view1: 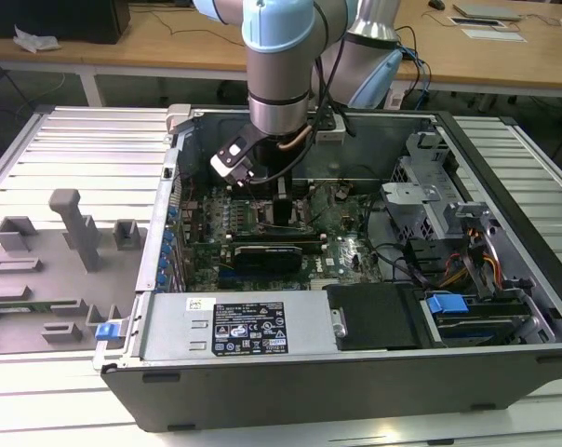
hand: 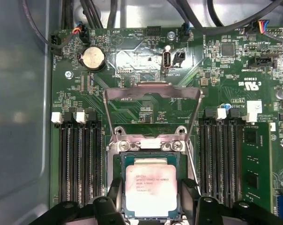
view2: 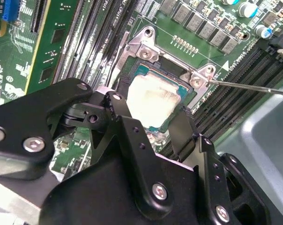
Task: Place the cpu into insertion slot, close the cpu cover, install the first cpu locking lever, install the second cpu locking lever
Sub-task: 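Place the cpu into insertion slot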
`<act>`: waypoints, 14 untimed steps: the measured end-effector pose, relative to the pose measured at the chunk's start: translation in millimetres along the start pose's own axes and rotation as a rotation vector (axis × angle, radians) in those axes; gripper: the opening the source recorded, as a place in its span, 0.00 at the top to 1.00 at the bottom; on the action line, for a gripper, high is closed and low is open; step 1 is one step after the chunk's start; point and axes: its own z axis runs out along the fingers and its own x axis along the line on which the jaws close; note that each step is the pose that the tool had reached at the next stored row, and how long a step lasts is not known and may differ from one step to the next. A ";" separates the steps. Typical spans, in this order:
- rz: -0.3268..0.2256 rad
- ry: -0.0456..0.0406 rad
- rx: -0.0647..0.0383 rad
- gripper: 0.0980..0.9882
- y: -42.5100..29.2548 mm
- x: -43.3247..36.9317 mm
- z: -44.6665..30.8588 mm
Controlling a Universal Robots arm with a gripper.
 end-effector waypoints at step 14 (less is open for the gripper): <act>0.000 0.0001 -0.001 0.79 0.4 0.1 -4.4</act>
